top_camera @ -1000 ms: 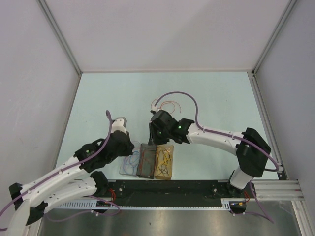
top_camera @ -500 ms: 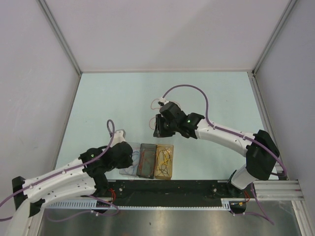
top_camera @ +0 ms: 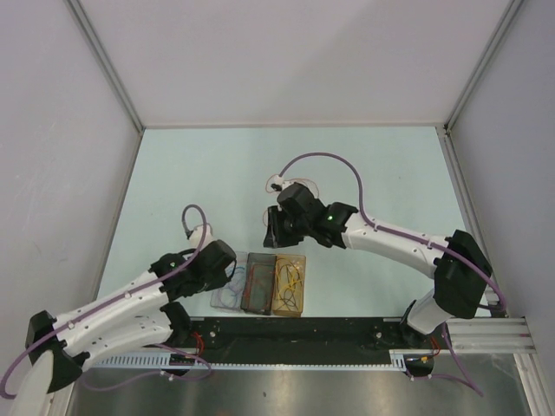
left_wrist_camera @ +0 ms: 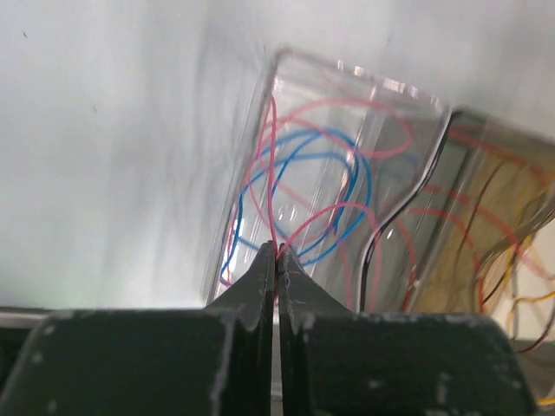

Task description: Untangle the cables

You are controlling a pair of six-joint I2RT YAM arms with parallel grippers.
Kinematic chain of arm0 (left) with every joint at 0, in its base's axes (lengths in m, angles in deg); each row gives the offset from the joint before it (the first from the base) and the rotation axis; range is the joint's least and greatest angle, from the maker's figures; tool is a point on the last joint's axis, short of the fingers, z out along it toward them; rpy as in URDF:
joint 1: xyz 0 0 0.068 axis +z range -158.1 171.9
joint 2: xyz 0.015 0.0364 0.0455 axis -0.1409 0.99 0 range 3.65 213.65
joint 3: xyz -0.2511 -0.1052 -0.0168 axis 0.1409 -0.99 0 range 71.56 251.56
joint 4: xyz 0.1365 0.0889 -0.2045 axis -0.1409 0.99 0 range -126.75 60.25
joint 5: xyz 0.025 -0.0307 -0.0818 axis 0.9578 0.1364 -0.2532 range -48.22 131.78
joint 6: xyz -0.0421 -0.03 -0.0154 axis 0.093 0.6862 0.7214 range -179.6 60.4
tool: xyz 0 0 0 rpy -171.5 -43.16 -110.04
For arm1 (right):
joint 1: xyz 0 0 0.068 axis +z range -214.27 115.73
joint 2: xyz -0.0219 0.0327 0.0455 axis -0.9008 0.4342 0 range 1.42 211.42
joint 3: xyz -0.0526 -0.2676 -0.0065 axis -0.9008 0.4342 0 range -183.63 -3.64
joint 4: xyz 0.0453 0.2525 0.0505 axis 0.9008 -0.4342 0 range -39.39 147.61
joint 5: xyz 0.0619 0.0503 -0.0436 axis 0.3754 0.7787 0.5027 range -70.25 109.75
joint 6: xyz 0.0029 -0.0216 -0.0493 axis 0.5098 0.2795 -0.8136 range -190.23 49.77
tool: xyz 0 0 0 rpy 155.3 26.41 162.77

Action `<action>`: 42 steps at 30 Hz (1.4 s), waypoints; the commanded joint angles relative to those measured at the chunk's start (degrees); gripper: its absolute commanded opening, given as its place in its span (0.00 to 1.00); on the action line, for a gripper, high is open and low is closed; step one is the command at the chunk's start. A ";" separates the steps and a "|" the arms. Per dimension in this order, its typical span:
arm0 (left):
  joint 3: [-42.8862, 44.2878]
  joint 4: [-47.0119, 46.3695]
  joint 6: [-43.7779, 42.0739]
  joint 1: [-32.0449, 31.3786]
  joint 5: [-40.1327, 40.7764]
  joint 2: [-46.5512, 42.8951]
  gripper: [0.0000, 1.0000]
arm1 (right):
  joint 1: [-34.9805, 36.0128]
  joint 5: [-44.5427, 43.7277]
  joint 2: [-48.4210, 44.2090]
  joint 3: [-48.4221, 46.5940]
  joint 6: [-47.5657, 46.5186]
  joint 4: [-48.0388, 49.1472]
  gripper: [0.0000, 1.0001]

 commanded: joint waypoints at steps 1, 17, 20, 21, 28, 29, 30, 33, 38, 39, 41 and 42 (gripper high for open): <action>-0.59 -8.59 -5.95 5.96 -2.84 -1.20 0.00 | 1.45 0.98 -0.92 -0.82 -0.47 2.26 0.31; 0.54 -16.17 -12.72 10.00 -0.56 11.55 0.00 | 3.20 0.72 -0.22 -0.47 0.06 2.43 0.31; 0.81 -20.12 -14.56 10.36 -2.92 12.87 0.00 | 3.47 0.37 -0.22 -0.38 0.14 2.35 0.31; 0.98 -20.74 -15.01 10.36 -3.46 13.39 0.00 | 3.47 0.46 -0.13 -0.38 0.14 2.43 0.31; 2.65 -18.57 -16.33 10.36 -4.26 9.46 0.21 | 2.77 0.81 -1.44 -0.30 -0.38 2.61 0.31; 3.09 -17.42 -16.15 10.36 -2.86 8.66 0.24 | 2.42 1.16 -1.62 -0.38 -0.47 2.78 0.32; 3.88 -16.36 -15.98 10.36 -2.41 7.61 0.27 | 2.15 1.25 -1.80 -0.38 -0.56 2.87 0.32; 5.02 -13.63 -16.50 10.36 -1.88 4.62 0.39 | 0.92 1.95 -2.41 -0.38 -0.91 3.57 0.33; 7.31 -10.47 -17.29 10.36 -1.79 3.20 0.49 | -1.27 3.09 -3.55 -0.38 -1.44 3.93 0.34; 8.62 -10.03 -17.56 10.36 -1.79 3.20 0.50 | -2.15 3.18 -3.82 -0.47 -1.53 3.93 0.34; 10.29 -8.80 -18.00 10.36 -1.53 3.29 0.51 | -3.12 3.01 -4.87 -0.38 -2.14 3.06 0.38; 12.39 -8.62 -19.22 10.36 -1.44 3.55 0.52 | -4.52 2.66 -5.22 -0.38 -2.40 2.44 0.40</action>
